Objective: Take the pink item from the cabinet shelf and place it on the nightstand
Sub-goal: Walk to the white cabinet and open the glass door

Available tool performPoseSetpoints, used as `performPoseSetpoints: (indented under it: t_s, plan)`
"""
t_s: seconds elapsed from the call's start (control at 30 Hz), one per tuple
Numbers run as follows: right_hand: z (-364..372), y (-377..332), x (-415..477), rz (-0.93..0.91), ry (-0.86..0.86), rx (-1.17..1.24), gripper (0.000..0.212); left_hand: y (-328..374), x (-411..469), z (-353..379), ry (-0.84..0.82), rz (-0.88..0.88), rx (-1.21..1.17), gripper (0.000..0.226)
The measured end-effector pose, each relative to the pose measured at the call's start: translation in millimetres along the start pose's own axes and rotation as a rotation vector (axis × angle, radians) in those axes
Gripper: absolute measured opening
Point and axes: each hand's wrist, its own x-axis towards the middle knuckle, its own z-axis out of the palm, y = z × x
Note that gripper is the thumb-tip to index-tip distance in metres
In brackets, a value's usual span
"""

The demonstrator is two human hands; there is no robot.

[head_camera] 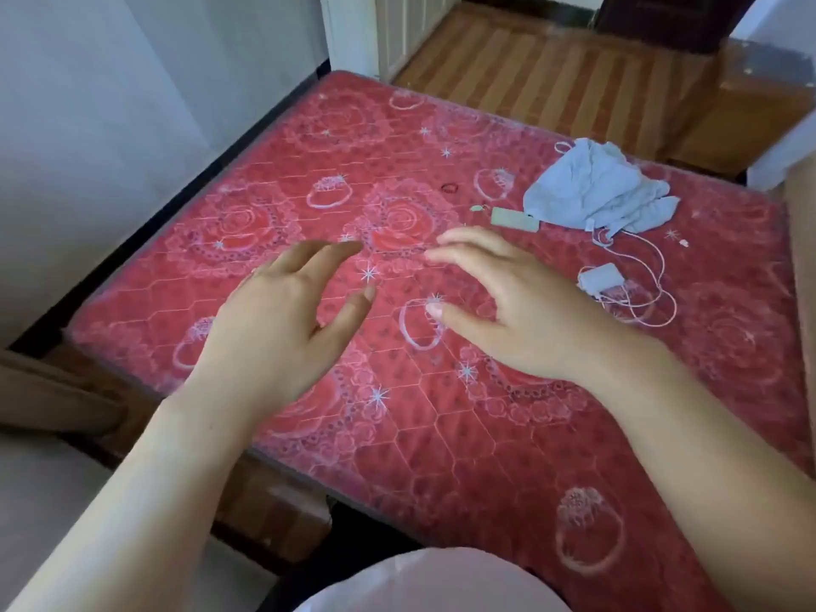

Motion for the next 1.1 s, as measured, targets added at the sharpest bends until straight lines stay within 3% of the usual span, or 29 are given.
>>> performPoseSetpoints:
  t_s: [0.27, 0.83, 1.1]
  plan:
    - [30, -53, 59, 0.117, -0.065, -0.025, 0.05, -88, 23, -38, -0.16, 0.021, 0.044, 0.05]
    - [73, -110, 123, -0.059, -0.206, 0.06, 0.051, -147, -26, -71, -0.06, -0.173, -0.003, 0.055]
    - [74, -138, 174, 0.091, -0.104, -0.022, 0.049, -202, 31, -84, -0.103, -0.017, -0.086, 0.051]
